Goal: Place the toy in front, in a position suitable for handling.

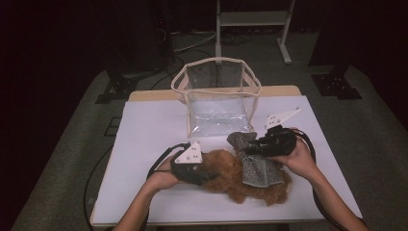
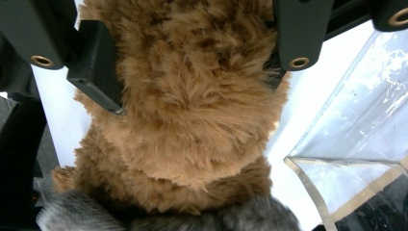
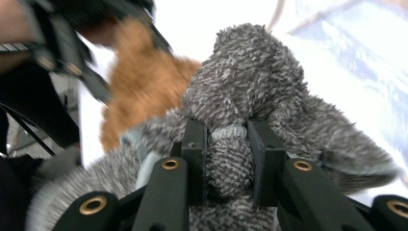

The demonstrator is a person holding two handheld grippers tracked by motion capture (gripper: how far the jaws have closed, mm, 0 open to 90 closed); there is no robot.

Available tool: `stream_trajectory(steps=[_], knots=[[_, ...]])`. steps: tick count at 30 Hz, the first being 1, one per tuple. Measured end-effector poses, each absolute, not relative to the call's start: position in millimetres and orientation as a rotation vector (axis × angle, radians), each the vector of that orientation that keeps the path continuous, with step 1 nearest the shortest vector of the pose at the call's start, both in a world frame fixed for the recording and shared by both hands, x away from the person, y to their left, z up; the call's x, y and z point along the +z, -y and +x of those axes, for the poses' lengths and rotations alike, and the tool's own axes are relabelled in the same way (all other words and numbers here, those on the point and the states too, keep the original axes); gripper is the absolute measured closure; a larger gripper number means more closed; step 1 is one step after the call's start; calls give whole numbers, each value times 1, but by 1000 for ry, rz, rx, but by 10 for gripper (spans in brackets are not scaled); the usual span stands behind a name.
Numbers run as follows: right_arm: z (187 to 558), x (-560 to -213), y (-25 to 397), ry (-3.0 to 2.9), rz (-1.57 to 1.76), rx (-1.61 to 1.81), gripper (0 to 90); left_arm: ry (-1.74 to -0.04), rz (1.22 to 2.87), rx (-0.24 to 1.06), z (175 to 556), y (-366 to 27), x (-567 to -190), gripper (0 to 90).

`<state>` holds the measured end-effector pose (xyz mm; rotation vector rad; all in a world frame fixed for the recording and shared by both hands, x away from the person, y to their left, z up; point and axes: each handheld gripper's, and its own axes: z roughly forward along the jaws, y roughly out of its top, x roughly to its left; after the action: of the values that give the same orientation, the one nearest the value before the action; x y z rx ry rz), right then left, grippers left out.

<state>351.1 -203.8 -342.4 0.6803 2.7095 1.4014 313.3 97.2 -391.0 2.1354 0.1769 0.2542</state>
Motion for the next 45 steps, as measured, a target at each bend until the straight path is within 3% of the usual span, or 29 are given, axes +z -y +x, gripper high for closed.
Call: stream_trajectory(steps=[5,12,17,32,45], knots=[[346,-331,175,-2725,578,1418,710,-157,2130,268,311,-91,-391,406],[350,-351,152,-2807,551,1400,710,-157,2126,256,310,-92,-393,402],[347,-351,171,-2791,588,1314,708,-153,2130,261,310,-93,-393,396],[331,-358,288,-2621,883,1369,703,-144,2141,259,310,-95,-392,392],[328,-321,284,-2578,797,1319,702,-128,2156,269,309,-94,-390,388]])
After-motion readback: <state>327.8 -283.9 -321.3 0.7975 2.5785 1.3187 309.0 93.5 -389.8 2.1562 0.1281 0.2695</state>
